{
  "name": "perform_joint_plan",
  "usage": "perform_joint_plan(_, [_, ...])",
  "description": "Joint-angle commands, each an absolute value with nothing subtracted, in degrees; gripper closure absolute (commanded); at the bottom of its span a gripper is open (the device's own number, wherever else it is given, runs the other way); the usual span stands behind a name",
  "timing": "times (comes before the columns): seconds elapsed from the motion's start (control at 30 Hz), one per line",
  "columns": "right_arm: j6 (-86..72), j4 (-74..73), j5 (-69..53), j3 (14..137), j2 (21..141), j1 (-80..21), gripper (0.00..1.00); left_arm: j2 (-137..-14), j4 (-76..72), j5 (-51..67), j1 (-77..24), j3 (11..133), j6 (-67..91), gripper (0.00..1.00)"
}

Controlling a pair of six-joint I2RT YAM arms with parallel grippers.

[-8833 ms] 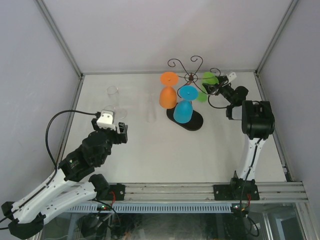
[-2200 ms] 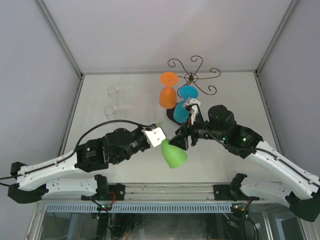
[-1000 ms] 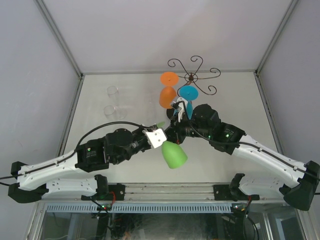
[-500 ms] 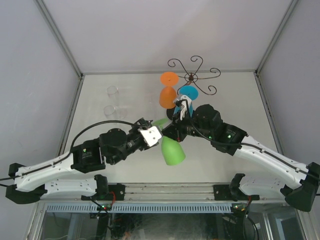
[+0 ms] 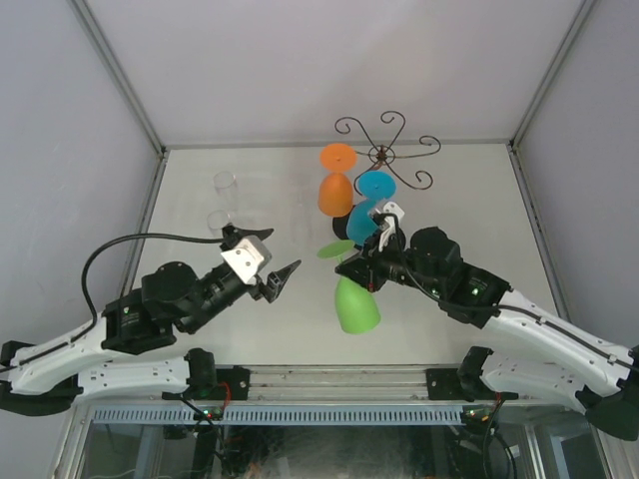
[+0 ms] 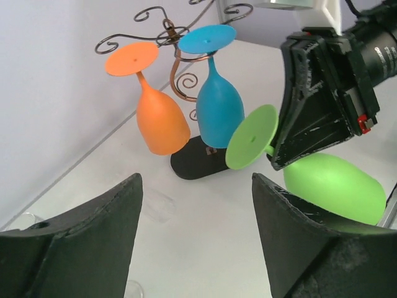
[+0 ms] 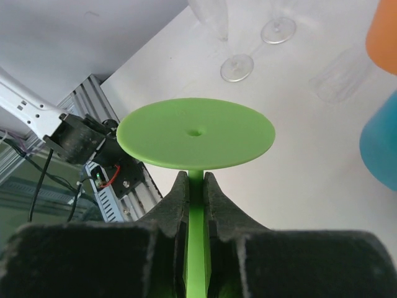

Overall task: Place the wine glass upside down on the wine glass rack
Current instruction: Turn the wine glass upside down at the wine rack.

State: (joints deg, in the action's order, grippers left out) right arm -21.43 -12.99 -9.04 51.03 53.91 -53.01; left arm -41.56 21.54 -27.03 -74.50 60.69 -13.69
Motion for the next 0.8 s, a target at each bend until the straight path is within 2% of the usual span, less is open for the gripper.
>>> perform_joint_plan(0.0, [-20.1,-9.8,-5.9,49.7,49.5,-53.3,1.00,-39.8,19.4,-30.3,-74.3,58.8,-8.2,0.25])
perform_joint_plan(0.13, [-19.1,-10.2,-2.3,45.6,43.2,-53.3,1.00,-39.4,21.4,-28.9,-70.0,58.7,-3.3,0.24])
perform_joint_plan(0.4, [-13.2,-8.0,6.5,36.2,25.7,-53.3,1.00,-38.9,24.2,-17.4,-54.5,57.6,5.6,0.24])
perform_joint_plan(0.57, [-8.2,-8.9,11.9,33.8,17.8,-53.3,1.00,-40.2,24.5,-17.2,-52.8,58.1,6.0,0.24])
perform_joint_plan(0.77, [-3.0,-2.8,18.9,29.1,8.9,-52.9,1.00,-41.0,23.9,-17.1,-52.7,57.3,5.7,0.24])
